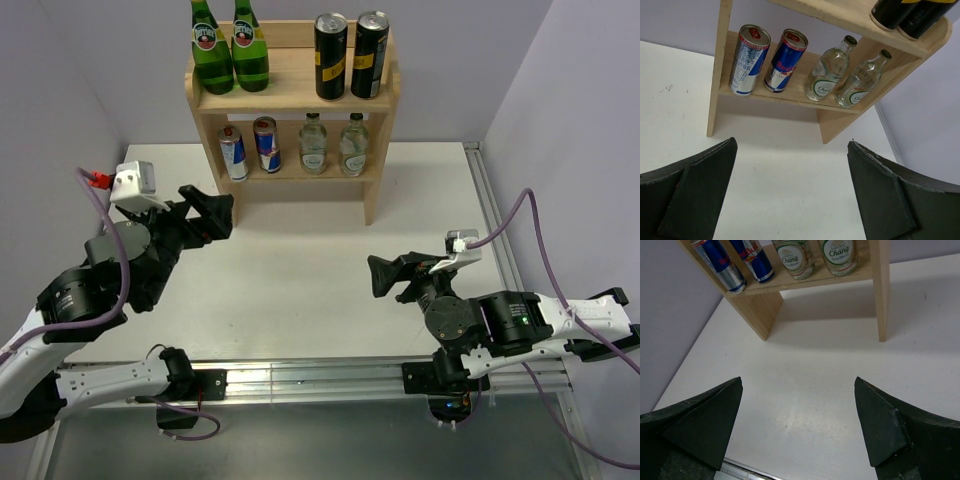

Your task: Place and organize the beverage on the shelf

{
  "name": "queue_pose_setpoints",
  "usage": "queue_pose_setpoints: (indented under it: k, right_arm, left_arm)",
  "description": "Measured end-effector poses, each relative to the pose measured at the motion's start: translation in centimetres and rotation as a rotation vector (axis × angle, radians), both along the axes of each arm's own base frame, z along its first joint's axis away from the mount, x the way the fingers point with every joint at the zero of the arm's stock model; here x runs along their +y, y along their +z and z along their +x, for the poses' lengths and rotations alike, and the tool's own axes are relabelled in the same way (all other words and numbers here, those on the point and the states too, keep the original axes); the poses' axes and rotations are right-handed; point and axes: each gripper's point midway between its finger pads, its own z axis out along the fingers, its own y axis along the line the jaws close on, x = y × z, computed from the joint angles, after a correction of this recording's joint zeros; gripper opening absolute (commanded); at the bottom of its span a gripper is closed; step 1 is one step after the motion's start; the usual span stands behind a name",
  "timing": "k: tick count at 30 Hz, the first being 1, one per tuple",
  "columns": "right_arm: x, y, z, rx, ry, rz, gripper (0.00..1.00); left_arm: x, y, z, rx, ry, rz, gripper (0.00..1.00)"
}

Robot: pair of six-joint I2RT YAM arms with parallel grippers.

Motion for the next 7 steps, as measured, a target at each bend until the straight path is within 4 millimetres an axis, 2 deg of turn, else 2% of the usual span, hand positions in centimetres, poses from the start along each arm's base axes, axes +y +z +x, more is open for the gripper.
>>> queue_pose_setpoints:
  k: [7]
  right_arm:
    - [-0.12, -0.08, 0.03, -0.001, -0.002, 0.0, 1.0]
  left_arm:
    - [0.05, -0.72, 0.26, 0.009, 0.016, 0.035, 1.0]
